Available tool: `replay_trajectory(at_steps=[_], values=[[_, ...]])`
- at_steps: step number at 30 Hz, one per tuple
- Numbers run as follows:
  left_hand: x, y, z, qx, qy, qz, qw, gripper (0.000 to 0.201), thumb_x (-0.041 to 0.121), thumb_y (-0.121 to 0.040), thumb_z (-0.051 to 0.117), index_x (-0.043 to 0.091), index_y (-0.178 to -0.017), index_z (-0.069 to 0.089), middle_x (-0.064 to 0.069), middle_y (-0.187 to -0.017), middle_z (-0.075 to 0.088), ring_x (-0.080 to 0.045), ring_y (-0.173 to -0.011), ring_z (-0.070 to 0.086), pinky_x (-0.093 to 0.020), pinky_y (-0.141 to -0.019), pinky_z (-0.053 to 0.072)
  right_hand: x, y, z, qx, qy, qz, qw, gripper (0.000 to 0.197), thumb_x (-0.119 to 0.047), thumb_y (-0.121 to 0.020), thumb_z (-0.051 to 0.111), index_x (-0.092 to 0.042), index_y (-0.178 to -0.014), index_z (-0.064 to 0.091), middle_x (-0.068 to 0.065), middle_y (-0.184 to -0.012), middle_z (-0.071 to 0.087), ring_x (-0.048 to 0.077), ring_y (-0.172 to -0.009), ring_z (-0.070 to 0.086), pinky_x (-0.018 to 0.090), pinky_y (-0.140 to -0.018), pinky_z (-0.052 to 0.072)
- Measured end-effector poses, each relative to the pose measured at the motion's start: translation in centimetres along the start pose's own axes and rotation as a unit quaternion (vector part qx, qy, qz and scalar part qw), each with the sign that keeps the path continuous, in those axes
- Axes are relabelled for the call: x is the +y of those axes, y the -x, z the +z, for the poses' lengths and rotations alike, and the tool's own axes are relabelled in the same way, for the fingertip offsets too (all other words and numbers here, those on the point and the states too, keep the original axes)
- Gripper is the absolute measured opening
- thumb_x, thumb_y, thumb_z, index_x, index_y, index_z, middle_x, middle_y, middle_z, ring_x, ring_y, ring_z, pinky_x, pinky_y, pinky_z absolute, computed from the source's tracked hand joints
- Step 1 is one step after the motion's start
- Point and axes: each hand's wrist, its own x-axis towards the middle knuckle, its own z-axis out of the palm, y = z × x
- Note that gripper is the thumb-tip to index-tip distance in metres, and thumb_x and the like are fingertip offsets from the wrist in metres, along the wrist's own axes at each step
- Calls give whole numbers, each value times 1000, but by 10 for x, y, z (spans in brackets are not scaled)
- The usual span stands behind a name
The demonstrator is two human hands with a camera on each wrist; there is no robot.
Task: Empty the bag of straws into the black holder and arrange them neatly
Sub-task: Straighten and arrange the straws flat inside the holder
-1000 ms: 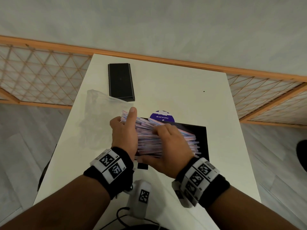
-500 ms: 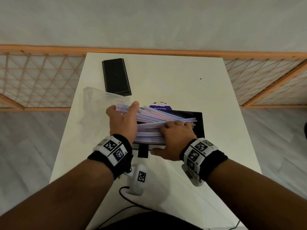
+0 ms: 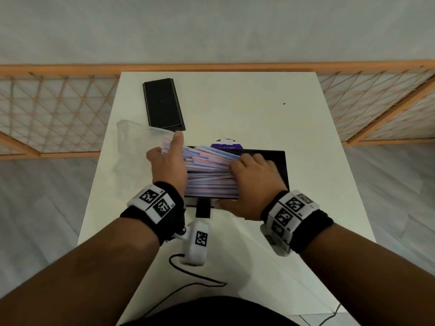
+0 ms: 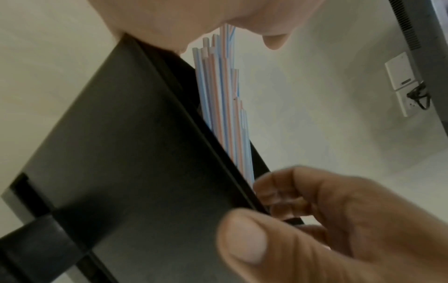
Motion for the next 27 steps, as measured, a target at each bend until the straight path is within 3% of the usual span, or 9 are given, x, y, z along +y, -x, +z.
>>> replay_trajectory(at_steps=[3,6,8,11,13,16,18,20,27], values=[[1,1,-3,-14,6,9,1000,94,75,-60,64,19,-132,44,-8,-113,66,-26,-97,68,-47,-88,57,12,3,-2,-54,1,39,998,103,-96,-55,37,-24,-127,48,1,-127,54,28,-117,51,46,-103,38],[7,-1,-7,-48,35,-4,998,91,73,-57,68,11,-123,60,-17,-112,72,-32,-92,75,-48,-81,61,15,5,5,-91,-6,20,996,89,-88,-66,50,-27,-131,45,-1,-129,54,26,-121,51,45,-106,36],[14,-3,-11,-68,70,-13,995,68,68,-70,69,12,-109,67,-17,-106,75,-33,-87,77,-49,-80,63,18,7,2,-69,-28,17,997,83,-86,-66,53,-28,-126,48,-2,-123,55,25,-117,52,42,-103,39],[24,-2,-14,-87,126,-12,988,36,52,-93,62,17,-97,65,-5,-83,74,-19,-70,75,-27,-57,58,21,0,-3,-28,-98,16,995,99,-89,-52,49,-26,-129,48,-4,-118,54,22,-109,53,39,-99,45],[28,2,-12,-101,133,15,986,29,43,-97,61,15,-97,67,-3,-90,72,-17,-82,71,-28,-65,54,19,-6,-1,-27,-150,-2,988,109,-88,-48,50,-26,-137,44,-3,-126,54,21,-116,53,38,-103,45],[23,9,-6,-89,42,124,987,19,29,-94,67,11,-90,70,-2,-82,69,-14,-76,69,-29,-73,56,11,-11,5,-28,-196,-26,980,108,-86,-50,56,-27,-139,45,-2,-134,53,19,-123,51,36,-107,42],[16,12,-4,-69,11,143,987,29,47,-80,72,18,-85,68,-6,-89,72,-28,-86,72,-45,-86,60,6,-13,9,-22,-195,-33,980,106,-86,-50,55,-27,-137,48,-2,-134,54,20,-123,51,38,-107,42],[12,12,-2,-47,-13,140,989,47,68,-68,59,26,-88,63,-5,-99,72,-32,-94,71,-56,-90,57,1,-16,12,-22,-175,-35,984,106,-88,-51,51,-26,-138,48,-2,-134,53,22,-123,50,41,-106,43],[16,14,-15,-26,-69,220,973,55,67,-82,37,24,-113,54,8,-101,64,-19,-101,65,-50,-99,51,-14,-19,4,-29,-86,-36,995,95,-83,-67,59,-31,-144,38,-3,-139,45,26,-130,39,48,-112,30]])
